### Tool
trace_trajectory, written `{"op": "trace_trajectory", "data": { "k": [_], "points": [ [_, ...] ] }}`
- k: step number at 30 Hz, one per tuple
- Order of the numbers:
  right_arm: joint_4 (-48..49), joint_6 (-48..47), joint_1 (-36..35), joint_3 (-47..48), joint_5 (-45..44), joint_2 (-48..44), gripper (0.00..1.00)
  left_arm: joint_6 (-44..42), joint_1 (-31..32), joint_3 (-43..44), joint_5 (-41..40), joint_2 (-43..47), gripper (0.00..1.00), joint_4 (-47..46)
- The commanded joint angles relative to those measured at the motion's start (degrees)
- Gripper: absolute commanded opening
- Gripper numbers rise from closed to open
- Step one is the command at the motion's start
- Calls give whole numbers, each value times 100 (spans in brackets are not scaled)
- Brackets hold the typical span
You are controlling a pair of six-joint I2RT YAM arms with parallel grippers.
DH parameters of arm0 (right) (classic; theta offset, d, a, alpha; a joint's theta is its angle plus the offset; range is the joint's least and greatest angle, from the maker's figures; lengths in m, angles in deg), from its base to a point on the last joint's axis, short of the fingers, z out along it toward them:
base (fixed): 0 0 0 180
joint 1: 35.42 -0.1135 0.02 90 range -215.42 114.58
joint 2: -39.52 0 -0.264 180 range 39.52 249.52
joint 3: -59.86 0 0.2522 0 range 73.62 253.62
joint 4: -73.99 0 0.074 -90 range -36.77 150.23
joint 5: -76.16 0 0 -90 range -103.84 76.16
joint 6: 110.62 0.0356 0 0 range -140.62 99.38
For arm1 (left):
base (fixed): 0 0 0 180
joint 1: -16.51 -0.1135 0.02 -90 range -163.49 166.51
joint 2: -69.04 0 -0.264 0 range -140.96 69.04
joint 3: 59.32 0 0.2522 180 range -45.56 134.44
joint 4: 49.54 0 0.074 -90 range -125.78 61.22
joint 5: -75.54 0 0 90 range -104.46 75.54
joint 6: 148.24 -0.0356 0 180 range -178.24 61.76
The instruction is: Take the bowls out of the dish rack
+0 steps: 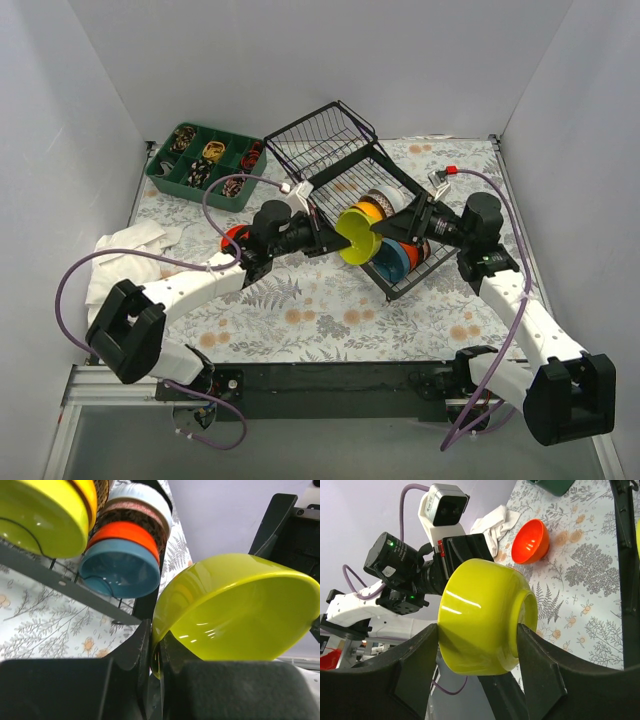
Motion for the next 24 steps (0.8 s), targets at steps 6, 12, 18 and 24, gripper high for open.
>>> {"op": "trace_trajectory", "data": {
  "k": [6, 12, 18, 24],
  "points": [
    [-512, -1051, -25, -130, -254, -321, 80, -582, -37, -72, -1881, 1023, 0, 2090],
    [-2621, -2782, -17, 573, -1255, -295, 89, -855, -133, 235, -2936, 849, 0, 3699],
    [-3363, -3461, -16, 970, -1792, -277, 90, -934, -493, 587, -2885, 50, 0, 4527],
    [-3758, -3786, -17, 1084, -2135, -391, 91, -1092, -977, 1123, -2744, -760, 0, 4764]
  ]
}}
